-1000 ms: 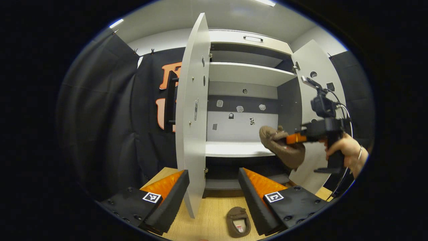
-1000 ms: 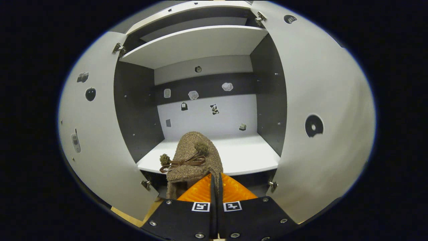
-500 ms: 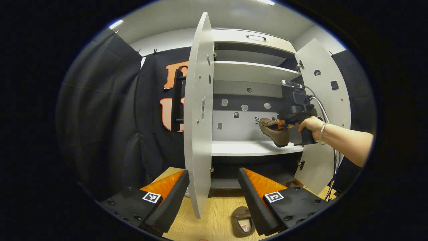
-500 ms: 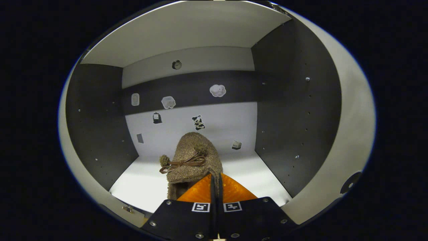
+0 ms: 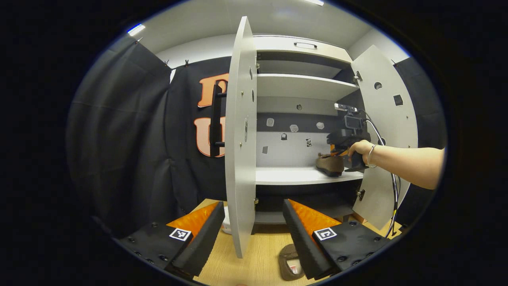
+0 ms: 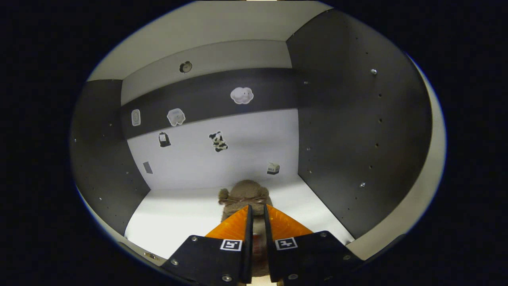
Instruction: Grab one shoe with the right hand and put it into the shoe cabinet, grab the other shoe with the left hand and put it into the shoe cabinet; then close the right door with the right hand and the left door with the left hand.
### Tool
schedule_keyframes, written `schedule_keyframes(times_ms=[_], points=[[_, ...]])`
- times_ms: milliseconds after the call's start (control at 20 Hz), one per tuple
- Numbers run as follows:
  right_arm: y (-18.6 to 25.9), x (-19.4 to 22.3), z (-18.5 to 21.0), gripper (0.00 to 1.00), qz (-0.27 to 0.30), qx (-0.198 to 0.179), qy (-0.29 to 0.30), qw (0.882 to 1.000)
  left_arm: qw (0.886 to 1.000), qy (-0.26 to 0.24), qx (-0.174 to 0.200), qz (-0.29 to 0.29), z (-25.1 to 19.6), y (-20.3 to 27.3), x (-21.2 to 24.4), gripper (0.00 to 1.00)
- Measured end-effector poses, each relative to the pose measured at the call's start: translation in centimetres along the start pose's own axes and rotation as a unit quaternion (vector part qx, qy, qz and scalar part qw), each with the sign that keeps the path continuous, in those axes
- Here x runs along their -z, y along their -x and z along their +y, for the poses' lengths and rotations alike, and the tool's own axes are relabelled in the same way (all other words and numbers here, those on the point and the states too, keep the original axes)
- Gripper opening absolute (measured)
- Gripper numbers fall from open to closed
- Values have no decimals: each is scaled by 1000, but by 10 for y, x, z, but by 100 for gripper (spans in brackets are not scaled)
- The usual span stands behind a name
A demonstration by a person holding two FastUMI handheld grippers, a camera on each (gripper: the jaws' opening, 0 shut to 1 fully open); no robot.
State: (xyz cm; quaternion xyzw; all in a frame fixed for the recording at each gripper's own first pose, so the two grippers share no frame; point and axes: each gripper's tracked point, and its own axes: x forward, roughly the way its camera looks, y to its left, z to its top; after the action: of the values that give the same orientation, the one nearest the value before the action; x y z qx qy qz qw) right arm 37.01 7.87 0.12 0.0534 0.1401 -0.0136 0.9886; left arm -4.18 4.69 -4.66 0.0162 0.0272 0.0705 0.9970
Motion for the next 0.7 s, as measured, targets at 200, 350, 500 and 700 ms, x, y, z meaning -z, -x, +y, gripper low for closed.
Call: schedule_keyframes(times_ms=[200, 350, 500, 700], points=[[39, -7, 2, 30, -27, -14, 28, 999, 1000, 5, 8, 0, -6, 3, 1, 96], [76, -9, -1, 53, -55, -23, 46, 997, 1000, 5, 17, 4, -12, 4, 6, 99], [115, -4, -3, 73, -75, -38, 52, 995, 999, 10, 30, 16, -23, 3, 18, 99], [165, 8, -8, 91, -95, -54, 74, 991, 998, -4, 46, 39, -41, -3, 46, 96]])
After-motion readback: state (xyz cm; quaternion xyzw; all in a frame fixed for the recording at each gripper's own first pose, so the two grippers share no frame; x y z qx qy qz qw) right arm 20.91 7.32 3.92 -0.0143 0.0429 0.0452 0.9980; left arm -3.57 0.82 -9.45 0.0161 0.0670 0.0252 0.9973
